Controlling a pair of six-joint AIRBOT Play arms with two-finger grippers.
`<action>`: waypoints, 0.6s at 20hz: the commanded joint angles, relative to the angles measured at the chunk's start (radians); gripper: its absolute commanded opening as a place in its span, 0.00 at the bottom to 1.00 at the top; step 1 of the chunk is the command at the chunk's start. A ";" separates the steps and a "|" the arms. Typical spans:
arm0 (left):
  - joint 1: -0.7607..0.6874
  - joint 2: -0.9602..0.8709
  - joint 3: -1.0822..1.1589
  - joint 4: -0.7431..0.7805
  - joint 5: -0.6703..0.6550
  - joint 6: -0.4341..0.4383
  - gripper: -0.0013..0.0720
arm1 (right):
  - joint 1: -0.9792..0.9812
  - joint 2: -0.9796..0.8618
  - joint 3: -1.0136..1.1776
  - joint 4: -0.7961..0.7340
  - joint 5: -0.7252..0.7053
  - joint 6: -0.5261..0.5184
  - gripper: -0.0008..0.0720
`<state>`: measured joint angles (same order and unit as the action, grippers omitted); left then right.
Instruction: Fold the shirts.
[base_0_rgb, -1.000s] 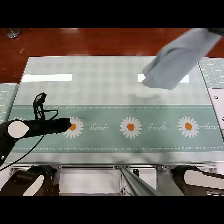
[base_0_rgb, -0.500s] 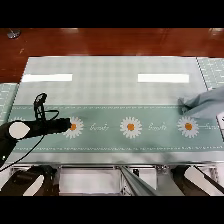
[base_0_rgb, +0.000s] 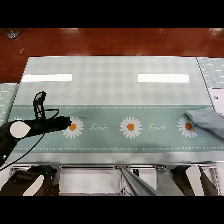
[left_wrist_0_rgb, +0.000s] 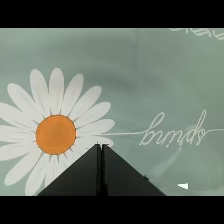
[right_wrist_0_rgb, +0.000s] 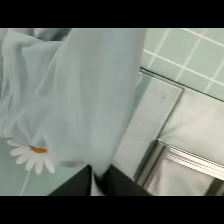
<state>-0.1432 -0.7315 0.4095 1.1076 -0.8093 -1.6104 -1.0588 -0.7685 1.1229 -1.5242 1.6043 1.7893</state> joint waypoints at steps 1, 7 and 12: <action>-0.001 -0.012 0.000 0.000 0.032 0.002 0.04 | -0.025 0.087 -0.111 -0.192 0.004 0.085 0.81; 0.025 -0.027 0.120 0.001 0.058 0.067 0.04 | -0.012 0.022 0.006 0.214 -0.188 -0.018 0.79; 0.051 -0.211 0.637 0.000 -0.027 0.085 0.04 | 0.423 -0.238 0.237 0.723 -0.304 -0.209 0.04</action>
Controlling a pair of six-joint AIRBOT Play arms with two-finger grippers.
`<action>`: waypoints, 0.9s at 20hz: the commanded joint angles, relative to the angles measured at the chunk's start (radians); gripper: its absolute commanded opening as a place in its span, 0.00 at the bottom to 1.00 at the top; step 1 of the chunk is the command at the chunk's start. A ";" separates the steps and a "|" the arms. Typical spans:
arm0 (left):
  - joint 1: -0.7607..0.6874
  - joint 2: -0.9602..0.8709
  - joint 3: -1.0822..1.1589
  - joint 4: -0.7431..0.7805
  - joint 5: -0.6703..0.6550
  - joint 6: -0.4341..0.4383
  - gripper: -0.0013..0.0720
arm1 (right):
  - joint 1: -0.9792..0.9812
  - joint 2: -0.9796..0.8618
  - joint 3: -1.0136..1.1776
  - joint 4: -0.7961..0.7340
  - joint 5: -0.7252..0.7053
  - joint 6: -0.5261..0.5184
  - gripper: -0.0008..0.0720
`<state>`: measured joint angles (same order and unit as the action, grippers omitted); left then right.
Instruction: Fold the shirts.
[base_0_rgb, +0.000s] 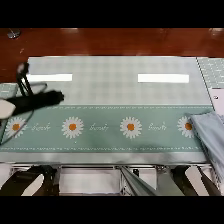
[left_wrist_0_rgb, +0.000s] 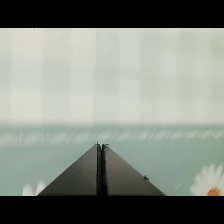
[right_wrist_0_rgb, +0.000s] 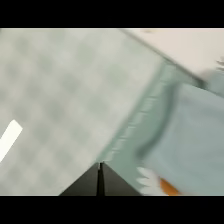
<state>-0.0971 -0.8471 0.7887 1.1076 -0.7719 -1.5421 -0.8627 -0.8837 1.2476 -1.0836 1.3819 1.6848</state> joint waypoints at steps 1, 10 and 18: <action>-0.012 -0.154 0.379 0.000 -0.124 0.035 0.04 | 0.373 -0.173 0.150 0.257 -0.109 -0.118 0.04; -0.058 -0.375 0.333 0.082 -0.297 0.034 0.04 | 1.126 -0.547 0.083 -0.467 -0.186 0.026 0.03; 0.001 -0.381 0.322 0.081 -0.303 0.053 0.04 | 1.126 -0.581 0.080 -0.516 -0.196 0.084 0.04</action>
